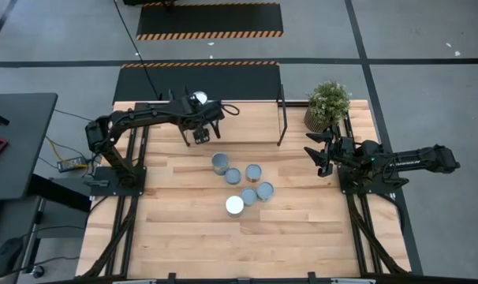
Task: Pick and place cans onto a shelf
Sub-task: Put the canned oranges on the shelf, then put the canned peaches on the shelf
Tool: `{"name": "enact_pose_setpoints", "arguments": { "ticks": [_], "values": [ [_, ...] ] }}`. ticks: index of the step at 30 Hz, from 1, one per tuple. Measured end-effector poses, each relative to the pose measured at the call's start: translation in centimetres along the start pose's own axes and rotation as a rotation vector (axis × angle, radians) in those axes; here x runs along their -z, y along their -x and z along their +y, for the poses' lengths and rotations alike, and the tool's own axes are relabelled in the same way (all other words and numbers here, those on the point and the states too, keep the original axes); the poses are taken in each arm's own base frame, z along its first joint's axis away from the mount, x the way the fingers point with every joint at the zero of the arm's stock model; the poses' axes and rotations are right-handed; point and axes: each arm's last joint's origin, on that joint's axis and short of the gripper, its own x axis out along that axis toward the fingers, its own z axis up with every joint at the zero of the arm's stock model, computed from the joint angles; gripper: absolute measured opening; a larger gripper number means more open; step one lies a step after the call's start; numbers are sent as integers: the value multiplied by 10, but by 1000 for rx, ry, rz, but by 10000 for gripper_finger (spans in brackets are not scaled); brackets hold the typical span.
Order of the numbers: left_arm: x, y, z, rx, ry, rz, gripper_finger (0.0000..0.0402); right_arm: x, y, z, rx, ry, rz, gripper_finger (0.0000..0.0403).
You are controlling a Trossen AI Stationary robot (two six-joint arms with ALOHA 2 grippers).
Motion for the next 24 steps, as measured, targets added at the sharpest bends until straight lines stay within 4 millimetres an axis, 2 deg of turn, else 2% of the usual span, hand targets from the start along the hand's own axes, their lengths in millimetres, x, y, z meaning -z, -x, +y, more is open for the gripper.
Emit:
{"name": "enact_pose_setpoints", "arguments": {
  "ticks": [9,18,24],
  "values": [
    [4,5,-8,-5,-58,32,393,0,0,0,0,0,0,250],
    [0,20,-25,-124,-189,-7,393,0,0,0,0,0,0,250],
    [-6,23,-30,-123,-165,-69,393,0,0,0,0,-1,0,250]
  ]
}}
